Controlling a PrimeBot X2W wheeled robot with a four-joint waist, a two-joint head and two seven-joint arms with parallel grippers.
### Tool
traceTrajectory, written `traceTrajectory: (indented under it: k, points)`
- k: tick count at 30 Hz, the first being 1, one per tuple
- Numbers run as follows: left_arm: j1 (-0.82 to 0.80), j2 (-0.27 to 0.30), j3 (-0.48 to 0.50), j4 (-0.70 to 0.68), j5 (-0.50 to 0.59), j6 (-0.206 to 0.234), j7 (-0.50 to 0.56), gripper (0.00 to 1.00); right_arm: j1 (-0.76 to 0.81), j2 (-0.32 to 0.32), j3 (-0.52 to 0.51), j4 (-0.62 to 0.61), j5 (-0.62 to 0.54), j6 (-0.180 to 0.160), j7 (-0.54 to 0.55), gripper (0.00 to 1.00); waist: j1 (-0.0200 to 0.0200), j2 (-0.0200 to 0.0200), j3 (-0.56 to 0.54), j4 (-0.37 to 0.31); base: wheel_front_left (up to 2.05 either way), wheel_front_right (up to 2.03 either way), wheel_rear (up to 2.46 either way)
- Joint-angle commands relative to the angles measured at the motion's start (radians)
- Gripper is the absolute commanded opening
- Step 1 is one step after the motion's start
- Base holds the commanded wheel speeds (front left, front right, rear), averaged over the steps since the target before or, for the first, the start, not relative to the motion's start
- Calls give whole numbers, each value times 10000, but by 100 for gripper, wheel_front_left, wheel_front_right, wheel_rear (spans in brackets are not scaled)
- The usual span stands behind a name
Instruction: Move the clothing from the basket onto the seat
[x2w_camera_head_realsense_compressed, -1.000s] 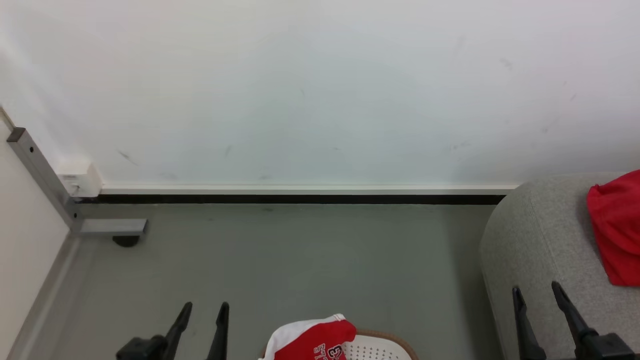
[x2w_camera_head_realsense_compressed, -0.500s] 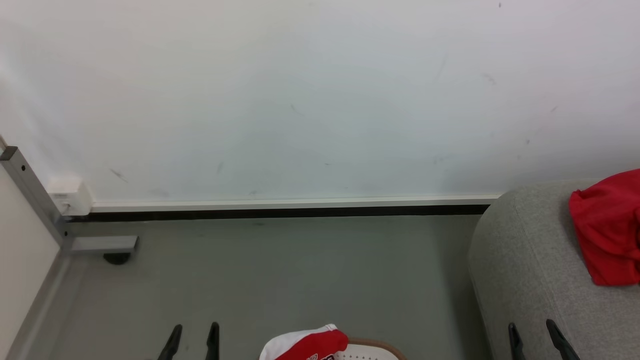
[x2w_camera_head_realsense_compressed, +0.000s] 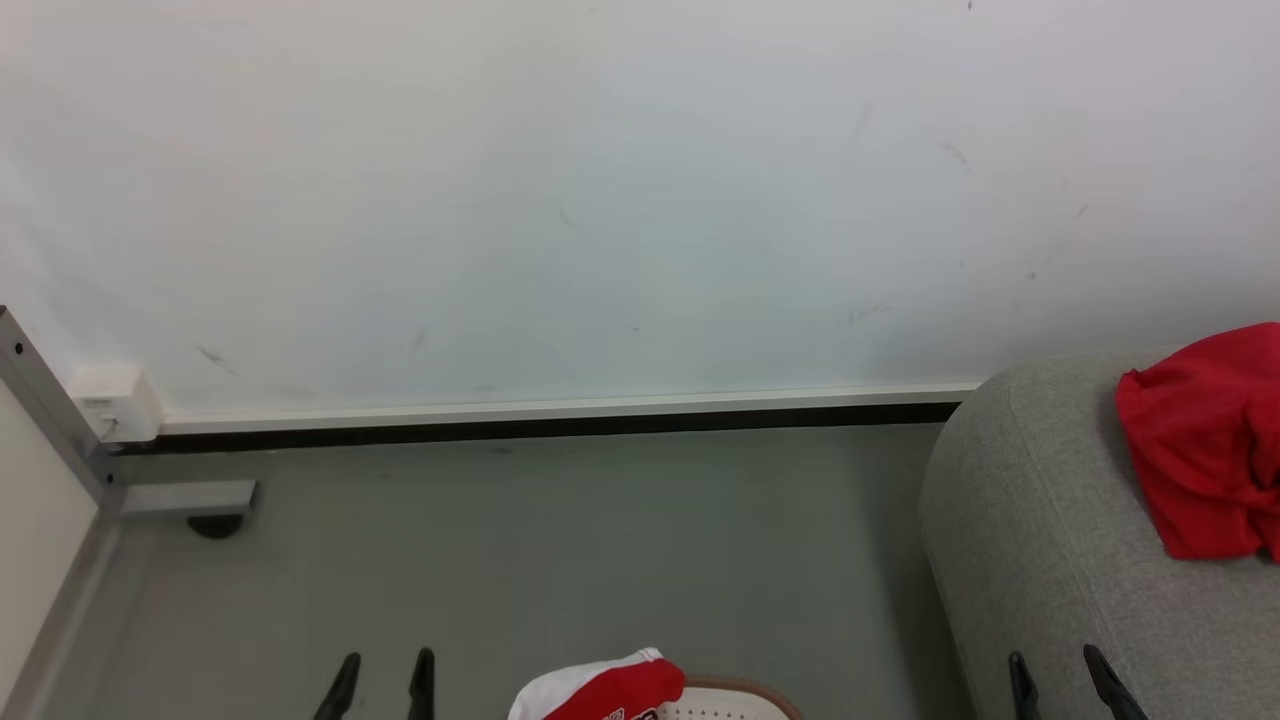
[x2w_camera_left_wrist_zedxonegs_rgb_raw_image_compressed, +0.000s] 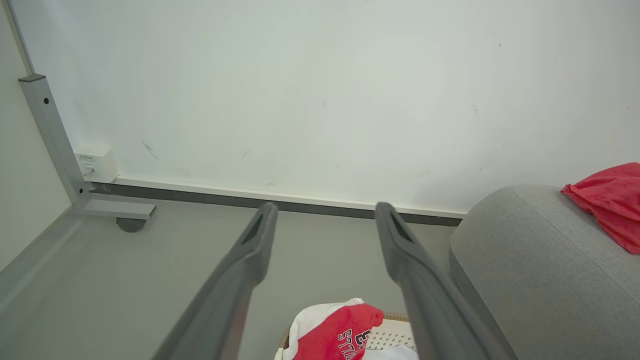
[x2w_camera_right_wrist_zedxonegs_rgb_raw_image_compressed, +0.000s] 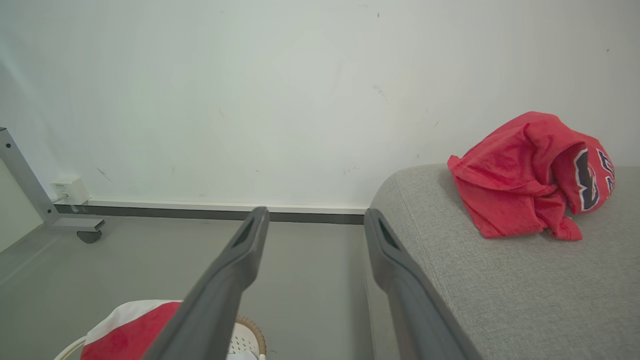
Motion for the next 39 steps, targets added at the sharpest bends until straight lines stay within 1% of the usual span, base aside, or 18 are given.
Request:
traceTrajectory:
  k: [1,13,17,22,24,29,39]
  points:
    - [66,-19,59,40,122,-30,-8,100,-11,-38,-18,35,77,-25,-29,100,0,-1,7,3,0,0,0]
    - [-123,-176,285,106,413,-311,-8,100,-245,-38,67,-18,111,-25,-29,100,0,-1,160,-108,0,0,0]
    - [-389,-183,3,420,588,-405,-8,100,-400,-38,58,-102,96,-25,-29,100,0,-1,367,-181,0,0,0]
    - [-1058,-126,-563,1360,810,-493,84,100,-729,-38,121,-259,28,-25,-30,100,0,-1,859,-361,0,0,0]
    - [-1404,-111,-843,1743,889,-516,376,100,-995,-36,177,-376,10,-25,-30,100,0,-1,1289,-465,0,0,0]
    - [-2535,-37,-1515,2382,1034,-568,719,100,-1962,-36,301,-746,-33,-25,-30,100,0,-1,2746,-696,0,0,0]
    - [-4910,190,-2744,3899,798,-608,1404,100,-4109,-34,487,-1438,-85,-25,-30,100,0,-1,5745,-923,0,0,0]
